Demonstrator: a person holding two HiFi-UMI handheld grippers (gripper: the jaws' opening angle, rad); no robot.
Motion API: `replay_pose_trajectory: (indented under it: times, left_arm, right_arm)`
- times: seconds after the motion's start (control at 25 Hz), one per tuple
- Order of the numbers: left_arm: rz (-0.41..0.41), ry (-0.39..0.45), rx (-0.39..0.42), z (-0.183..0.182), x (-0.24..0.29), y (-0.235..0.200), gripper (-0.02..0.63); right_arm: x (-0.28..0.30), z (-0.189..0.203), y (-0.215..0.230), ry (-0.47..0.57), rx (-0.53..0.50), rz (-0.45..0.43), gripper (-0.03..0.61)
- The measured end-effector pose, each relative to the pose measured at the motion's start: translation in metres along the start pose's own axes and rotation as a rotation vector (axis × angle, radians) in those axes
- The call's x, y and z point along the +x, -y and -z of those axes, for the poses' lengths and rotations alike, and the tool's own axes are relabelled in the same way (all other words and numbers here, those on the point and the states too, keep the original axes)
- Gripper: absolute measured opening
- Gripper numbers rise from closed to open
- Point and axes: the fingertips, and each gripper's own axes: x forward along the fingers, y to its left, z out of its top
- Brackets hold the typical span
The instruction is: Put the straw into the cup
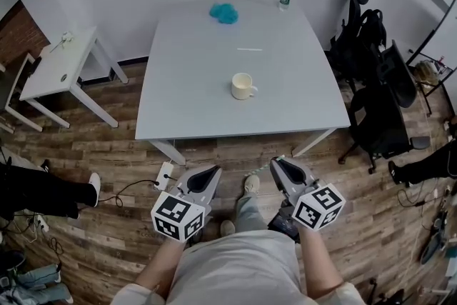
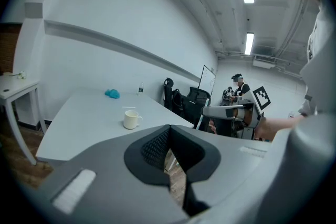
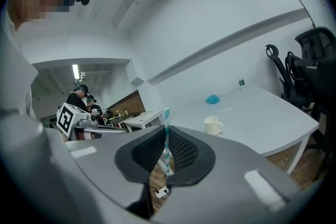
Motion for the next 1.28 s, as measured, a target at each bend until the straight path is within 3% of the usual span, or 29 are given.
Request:
replay_pose_trajectory:
  times: [0.52,1.28]
  left_arm:
    - [-0.030,0.011,-0.008,-0.051,0.091,-0.064,0.015]
    - [-0.102,0.029,-0.023,-0.111,0.197,-0.115,0.015]
  right_arm:
    - [0.083,-0.055,0.083,0.002,0.007,-0.038,0.028]
    - [0.158,-0.130,0.183,-0.006,-0.004,-0.105,0.028]
